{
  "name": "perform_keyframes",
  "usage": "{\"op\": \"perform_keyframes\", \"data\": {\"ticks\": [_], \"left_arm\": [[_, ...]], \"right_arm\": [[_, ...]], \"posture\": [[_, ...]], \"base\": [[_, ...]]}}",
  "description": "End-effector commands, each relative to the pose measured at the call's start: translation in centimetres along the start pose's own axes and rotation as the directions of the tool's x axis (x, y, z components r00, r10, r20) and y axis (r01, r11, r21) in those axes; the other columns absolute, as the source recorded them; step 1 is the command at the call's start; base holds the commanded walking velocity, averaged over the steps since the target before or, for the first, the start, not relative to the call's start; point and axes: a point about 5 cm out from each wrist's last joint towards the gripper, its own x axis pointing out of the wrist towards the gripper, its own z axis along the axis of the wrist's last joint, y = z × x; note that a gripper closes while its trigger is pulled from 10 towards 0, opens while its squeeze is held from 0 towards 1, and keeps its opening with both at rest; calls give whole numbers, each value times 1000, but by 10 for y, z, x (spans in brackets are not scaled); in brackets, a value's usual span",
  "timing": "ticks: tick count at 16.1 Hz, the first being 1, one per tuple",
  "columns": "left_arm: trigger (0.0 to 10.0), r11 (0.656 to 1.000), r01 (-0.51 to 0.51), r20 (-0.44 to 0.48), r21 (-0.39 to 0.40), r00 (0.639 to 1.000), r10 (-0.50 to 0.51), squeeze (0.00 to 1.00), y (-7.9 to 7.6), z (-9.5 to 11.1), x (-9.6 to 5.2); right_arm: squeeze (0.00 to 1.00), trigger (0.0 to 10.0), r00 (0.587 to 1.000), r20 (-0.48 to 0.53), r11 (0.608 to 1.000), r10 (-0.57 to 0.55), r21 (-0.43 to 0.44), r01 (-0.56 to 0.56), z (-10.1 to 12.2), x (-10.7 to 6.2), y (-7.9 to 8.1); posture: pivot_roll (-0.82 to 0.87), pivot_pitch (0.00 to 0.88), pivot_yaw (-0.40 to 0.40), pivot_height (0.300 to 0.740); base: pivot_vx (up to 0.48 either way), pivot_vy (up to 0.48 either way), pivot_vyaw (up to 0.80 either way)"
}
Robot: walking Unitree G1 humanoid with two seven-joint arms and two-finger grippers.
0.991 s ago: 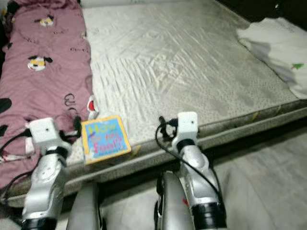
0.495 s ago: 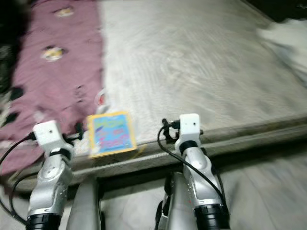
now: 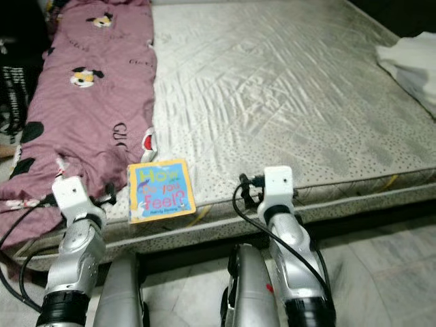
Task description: Clean up the room
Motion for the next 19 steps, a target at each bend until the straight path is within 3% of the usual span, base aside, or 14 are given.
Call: {"op": "perform_keyframes", "data": {"ticks": [1,6,12,15,16,19], "left_arm": [[10000,1000,3,-40,-2,999,-3,0,3,-6,6],[10000,999,34,-42,-6,999,-34,0,-10,-5,17],[10000,1000,19,-35,-14,999,-19,0,-7,-6,22],[10000,1000,26,-47,-4,999,-27,0,-9,-6,24],[10000,997,73,-92,17,993,-71,0,-14,-13,24],[10000,990,136,-110,37,985,-132,0,-21,-16,24]], "right_arm": [[0,10000,999,20,999,-38,0,38,7,-7,-11],[0,10000,999,-8,999,-45,8,45,4,-23,-20],[0,10000,998,-29,998,-55,10,55,4,-24,-20],[0,10000,998,-27,998,-54,10,55,4,-22,-19],[0,10000,998,-26,998,-55,11,56,5,-20,-17],[0,10000,998,-21,998,-54,12,54,6,-17,-15]], "posture": [[-27,148,-30,577],[-53,173,-31,567],[-57,176,-31,567],[-51,165,-28,537],[-47,156,-26,537],[-47,147,-25,537]], "base": [[0,0,0],[0,0,0],[0,0,0],[0,0,0],[0,0,0],[0,0,0]]}}
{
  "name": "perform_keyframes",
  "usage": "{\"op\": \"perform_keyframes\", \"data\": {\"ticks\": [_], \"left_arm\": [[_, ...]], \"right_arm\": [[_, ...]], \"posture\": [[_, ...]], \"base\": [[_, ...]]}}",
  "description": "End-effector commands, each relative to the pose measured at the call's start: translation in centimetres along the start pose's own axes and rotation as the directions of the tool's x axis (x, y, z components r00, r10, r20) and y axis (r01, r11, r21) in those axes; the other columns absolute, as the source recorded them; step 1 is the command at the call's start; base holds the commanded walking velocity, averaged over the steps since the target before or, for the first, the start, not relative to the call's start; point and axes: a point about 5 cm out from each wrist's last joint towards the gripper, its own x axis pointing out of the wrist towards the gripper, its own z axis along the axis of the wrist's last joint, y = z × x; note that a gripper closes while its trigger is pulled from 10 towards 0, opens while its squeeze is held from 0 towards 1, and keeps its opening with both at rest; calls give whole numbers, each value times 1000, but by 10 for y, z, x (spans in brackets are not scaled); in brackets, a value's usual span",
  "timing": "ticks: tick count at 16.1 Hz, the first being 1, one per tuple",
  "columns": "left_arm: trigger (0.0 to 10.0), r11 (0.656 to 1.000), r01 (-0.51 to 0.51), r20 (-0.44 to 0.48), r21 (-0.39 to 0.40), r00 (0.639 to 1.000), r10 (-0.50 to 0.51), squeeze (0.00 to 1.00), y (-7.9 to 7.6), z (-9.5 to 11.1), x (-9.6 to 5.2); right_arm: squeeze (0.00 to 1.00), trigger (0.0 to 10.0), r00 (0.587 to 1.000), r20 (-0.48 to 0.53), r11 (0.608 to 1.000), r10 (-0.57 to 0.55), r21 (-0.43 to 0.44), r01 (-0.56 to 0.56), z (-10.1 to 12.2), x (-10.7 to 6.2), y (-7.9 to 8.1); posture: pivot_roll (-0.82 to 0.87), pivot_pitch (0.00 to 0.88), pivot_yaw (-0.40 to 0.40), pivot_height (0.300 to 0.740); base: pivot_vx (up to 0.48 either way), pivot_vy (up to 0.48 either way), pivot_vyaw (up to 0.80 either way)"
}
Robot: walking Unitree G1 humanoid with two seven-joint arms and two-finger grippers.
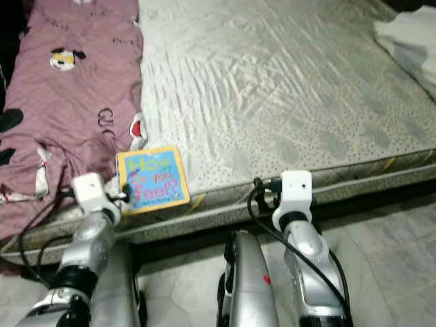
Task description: Clean up the room
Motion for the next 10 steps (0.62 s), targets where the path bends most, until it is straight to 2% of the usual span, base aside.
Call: {"op": "perform_keyframes", "data": {"ticks": [1,10], "left_arm": [[10000,1000,4,-4,14,1000,-4,0,1,0,1],[10000,1000,4,-4,14,1000,-4,0,1,0,1]], "right_arm": [[0,10000,1000,-10,1000,-14,-4,14,-2,0,-1],[0,10000,1000,-10,1000,-14,-4,14,-2,0,-1]], "posture": [[-47,147,-25,537],[-47,147,-25,537]], "base": [[0,0,0],[0,0,0]]}}
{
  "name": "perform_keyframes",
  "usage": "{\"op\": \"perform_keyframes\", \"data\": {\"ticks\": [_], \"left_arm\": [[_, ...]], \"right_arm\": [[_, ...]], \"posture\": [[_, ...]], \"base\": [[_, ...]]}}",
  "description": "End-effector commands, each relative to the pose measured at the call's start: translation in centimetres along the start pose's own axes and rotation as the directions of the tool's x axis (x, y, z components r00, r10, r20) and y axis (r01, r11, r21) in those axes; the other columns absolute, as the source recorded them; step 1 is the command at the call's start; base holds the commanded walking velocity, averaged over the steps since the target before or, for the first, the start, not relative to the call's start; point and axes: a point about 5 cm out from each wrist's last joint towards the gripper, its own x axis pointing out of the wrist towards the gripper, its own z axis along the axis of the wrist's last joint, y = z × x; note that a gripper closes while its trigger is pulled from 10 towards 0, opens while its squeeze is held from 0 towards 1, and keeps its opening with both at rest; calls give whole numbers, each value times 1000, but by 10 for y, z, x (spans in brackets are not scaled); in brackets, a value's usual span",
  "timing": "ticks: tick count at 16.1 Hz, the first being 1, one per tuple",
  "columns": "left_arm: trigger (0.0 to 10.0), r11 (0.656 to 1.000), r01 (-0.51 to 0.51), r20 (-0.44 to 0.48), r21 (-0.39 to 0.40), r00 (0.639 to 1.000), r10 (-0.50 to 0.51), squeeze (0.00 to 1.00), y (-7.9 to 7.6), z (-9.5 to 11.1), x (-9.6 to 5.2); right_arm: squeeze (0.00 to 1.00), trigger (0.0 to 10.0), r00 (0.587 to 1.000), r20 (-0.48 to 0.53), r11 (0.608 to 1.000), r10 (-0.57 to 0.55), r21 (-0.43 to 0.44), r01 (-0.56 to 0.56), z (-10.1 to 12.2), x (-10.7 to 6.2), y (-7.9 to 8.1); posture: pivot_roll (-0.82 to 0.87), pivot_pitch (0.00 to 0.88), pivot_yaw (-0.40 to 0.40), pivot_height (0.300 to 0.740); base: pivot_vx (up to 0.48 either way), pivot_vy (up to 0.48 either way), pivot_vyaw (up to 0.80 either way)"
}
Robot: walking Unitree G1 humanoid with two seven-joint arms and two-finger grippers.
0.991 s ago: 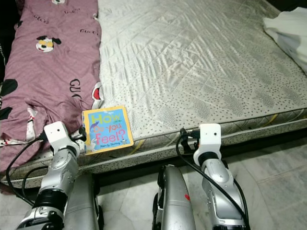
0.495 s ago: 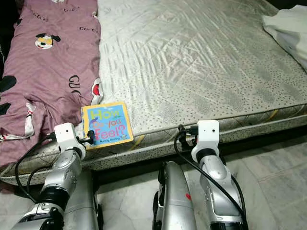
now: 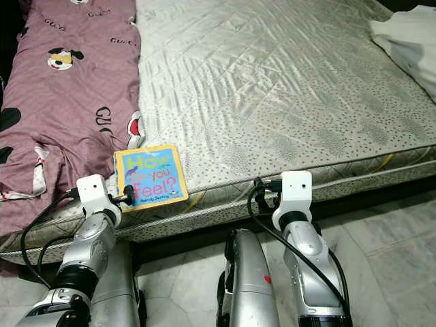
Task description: Clean up the room
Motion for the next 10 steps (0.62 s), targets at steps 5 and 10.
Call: {"op": "perform_keyframes", "data": {"ticks": [5,10], "left_arm": [[10000,1000,5,-4,12,1000,-5,0,0,0,0],[10000,991,133,-77,-23,988,-134,0,-11,-8,8]], "right_arm": [[0,10000,1000,-9,1000,-4,-3,4,-2,0,-1],[0,10000,999,43,1000,9,12,-10,7,7,3]], "posture": [[-47,147,-25,537],[-63,110,-27,537]], "base": [[0,0,0],[0,0,0]]}}
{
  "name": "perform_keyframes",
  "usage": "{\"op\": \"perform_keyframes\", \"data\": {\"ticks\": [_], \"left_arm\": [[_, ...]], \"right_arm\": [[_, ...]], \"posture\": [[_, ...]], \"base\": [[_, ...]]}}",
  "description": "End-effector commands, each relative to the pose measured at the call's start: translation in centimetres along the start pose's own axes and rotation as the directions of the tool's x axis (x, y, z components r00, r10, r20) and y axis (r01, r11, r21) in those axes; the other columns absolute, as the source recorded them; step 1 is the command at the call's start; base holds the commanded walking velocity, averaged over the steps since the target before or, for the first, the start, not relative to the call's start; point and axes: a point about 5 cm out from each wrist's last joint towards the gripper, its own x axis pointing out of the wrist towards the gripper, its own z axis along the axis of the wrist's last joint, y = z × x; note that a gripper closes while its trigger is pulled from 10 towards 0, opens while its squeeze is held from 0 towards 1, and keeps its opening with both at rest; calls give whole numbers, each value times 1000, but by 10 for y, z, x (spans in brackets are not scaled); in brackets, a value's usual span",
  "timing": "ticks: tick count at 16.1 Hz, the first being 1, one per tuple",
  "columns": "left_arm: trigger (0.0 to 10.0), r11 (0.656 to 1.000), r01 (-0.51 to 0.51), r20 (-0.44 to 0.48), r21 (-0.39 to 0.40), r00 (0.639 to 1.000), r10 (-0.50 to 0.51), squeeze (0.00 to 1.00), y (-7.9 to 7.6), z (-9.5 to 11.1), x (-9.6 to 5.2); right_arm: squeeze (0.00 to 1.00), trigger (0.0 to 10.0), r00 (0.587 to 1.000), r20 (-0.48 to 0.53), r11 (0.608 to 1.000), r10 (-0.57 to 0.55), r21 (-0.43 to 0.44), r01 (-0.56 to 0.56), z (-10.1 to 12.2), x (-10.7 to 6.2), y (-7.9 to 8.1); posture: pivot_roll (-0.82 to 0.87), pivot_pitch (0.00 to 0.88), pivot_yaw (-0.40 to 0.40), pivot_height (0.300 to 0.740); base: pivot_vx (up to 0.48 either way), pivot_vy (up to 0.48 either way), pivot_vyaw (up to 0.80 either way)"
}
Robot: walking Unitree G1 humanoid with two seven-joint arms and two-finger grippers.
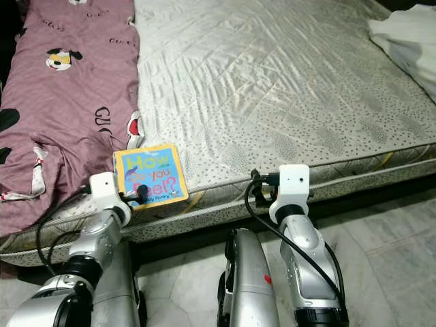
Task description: Clean up the room
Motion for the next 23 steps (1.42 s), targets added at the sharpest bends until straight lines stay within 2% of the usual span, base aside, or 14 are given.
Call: {"op": "perform_keyframes", "data": {"ticks": [1,8,9,10,11,14,15,17,23], "left_arm": [[10000,1000,-5,-9,-1,1000,5,0,4,-2,0],[10000,1000,9,-21,-29,1000,-9,0,3,-5,2],[7216,999,10,-20,-36,1000,-11,0,3,-5,2],[5961,999,10,-21,-37,1000,-10,0,4,-6,2],[0,998,17,-18,-54,1000,-18,0,3,-5,2],[0,995,34,-7,-90,999,-35,0,3,-5,3],[0,987,47,1,-151,999,-47,0,3,-4,3],[0,979,67,1,-193,998,-68,0,2,-5,3],[0,961,89,40,-263,996,-82,0,1,-3,4]], "right_arm": [[0,10000,1000,-6,1000,-4,-2,4,-2,-1,-2],[0,10000,1000,9,1000,1,-10,-1,0,1,-3],[0,10000,1000,8,1000,-2,-12,2,0,1,-3],[0,10000,1000,8,1000,-3,-13,3,0,2,-4],[0,10000,1000,9,1000,-3,-13,3,1,2,-3],[0,10000,1000,11,1000,-6,-15,6,1,4,-3],[0,10000,1000,16,1000,-9,-15,9,2,4,-4],[0,10000,1000,19,1000,-10,-15,10,2,5,-3],[0,10000,999,40,999,-9,-32,10,6,10,-3]], "posture": [[-63,109,-28,537],[-75,111,-30,507],[-76,111,-31,507],[-76,111,-31,507],[-77,109,-30,507],[-78,106,-28,507],[-77,104,-26,507],[-77,99,-28,507],[-71,81,-27,507]], "base": [[0,0,0],[0,0,0],[0,0,0],[0,0,0],[0,0,0],[0,0,0],[0,0,0],[0,0,0],[0,0,0]]}}
